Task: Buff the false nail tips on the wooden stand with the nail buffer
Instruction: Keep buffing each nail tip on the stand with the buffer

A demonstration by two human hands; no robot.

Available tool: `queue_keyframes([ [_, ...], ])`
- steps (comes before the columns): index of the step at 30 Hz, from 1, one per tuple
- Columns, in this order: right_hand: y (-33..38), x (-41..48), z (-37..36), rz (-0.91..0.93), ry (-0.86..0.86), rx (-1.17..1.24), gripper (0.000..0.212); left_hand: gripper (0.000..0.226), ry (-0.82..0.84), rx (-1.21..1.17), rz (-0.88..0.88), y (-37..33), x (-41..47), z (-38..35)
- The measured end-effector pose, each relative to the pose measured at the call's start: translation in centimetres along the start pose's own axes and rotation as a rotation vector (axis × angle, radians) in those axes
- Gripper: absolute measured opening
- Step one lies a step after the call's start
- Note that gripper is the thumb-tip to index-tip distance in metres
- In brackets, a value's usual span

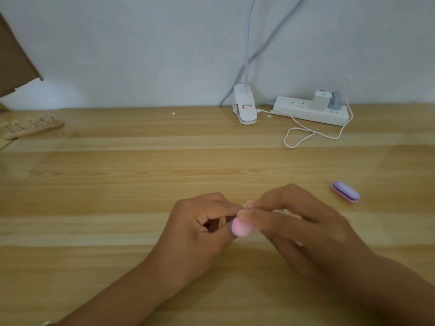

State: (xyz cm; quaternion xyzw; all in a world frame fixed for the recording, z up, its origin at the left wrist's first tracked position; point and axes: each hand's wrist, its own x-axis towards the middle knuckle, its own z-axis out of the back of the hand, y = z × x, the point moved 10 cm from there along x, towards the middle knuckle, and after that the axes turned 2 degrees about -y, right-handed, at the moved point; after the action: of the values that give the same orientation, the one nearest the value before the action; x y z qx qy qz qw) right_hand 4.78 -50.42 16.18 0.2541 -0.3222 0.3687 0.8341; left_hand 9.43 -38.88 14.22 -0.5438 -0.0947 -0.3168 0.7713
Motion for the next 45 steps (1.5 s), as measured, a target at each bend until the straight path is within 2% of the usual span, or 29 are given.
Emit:
queue_keyframes([
  [4, -1.1, 0.5, 1.5, -0.044, -0.049, -0.021, 0.026, 0.008, -0.018, -0.026, 0.044, 0.3, 0.0, 0.1],
  [8, 0.6, -0.2, -0.1, 0.01, -0.023, 0.084, 0.032, 0.018, -0.001, -0.031, 0.011, 0.1, -0.1, 0.0],
  [12, -1.2, 0.0, 1.8, -0.025, -0.094, -0.003, 0.025, 0.011, -0.002, -0.029, 0.039, 0.1, 0.0, -0.1],
  [17, 0.9, -0.4, 0.2, 0.047, -0.083, 0.113, 0.032, 0.019, 0.013, -0.18, 0.102, 0.8, -0.2, -0.2],
  [19, -0.4, -0.3, 0.8, 0.013, -0.073, 0.057, 0.035, 0.012, 0.039, -0.18, 0.116, 0.9, -0.2, -0.5],
  [22, -1.6, 0.1, 2.0, -0.06, -0.119, -0.023, 0.024, 0.01, 0.047, -0.208, 0.15, 1.1, 0.0, -0.6],
  [26, 0.2, 0.0, 1.1, 0.004, -0.11, 0.075, 0.025, 0.018, 0.058, -0.269, 0.161, 1.0, 0.0, -0.5],
  [30, -1.0, 0.1, 1.9, -0.047, -0.133, -0.02, 0.022, 0.012, 0.05, -0.255, 0.173, 1.1, 0.0, -0.4],
  [34, 0.5, -0.2, 0.9, 0.023, -0.121, 0.109, 0.027, 0.01, 0.041, -0.326, 0.204, 1.5, -0.1, -0.4],
  [38, -0.7, -0.2, 1.4, -0.054, -0.137, 0.055, 0.021, 0.008, 0.051, -0.35, 0.236, 1.7, -0.1, -0.6],
  [42, 0.2, 0.0, 1.3, -0.013, -0.13, 0.033, 0.018, 0.015, 0.053, -0.401, 0.229, 1.6, -0.1, -0.6],
  [45, -3.2, 0.0, 2.7, -0.153, -0.154, -0.093, 0.019, 0.017, 0.042, -0.414, 0.24, 1.6, 0.0, -0.2],
])
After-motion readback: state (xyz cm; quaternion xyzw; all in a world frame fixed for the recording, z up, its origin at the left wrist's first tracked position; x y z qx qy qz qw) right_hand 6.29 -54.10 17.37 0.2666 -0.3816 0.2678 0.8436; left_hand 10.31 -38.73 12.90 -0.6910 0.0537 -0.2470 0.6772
